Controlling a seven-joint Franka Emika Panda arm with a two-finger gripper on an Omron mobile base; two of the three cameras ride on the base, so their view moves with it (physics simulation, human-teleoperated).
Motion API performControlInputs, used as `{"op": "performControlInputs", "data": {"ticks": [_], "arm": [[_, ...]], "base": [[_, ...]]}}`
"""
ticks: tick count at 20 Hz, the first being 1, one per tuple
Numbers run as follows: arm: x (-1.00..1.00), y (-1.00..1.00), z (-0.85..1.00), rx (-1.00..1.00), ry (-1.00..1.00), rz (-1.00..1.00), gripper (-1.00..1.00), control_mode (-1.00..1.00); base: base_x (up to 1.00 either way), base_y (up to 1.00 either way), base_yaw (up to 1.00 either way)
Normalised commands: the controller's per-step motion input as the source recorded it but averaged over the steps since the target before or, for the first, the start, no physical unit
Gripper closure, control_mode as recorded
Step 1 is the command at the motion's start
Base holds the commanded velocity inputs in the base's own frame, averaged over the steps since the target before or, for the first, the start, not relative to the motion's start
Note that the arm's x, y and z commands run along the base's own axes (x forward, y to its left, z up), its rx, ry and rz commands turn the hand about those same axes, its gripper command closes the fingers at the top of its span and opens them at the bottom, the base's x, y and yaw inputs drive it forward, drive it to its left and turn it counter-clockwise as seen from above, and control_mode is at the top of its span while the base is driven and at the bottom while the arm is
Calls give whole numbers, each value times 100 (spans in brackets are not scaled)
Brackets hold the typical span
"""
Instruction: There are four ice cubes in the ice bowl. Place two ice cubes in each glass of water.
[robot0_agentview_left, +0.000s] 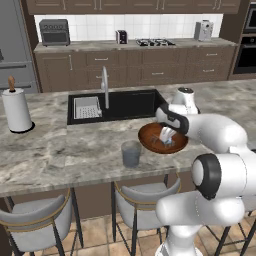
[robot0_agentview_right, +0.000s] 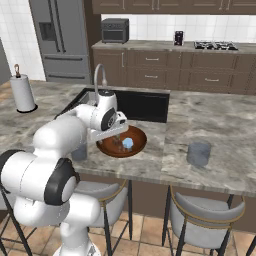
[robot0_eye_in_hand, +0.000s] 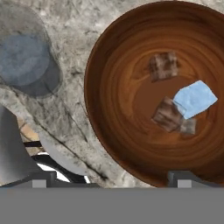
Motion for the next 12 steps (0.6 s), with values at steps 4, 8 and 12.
{"op": "performControlInputs", "data": {"ticks": [4,8,12], "arm": [[23,1,-19,0,-4,1,-100,-100],[29,1,-16,0,-5,1,-100,-100],[29,2,-17,0,-3,2,-100,-100]], "base": [[0,0,0],[0,0,0],[0,0,0]]}}
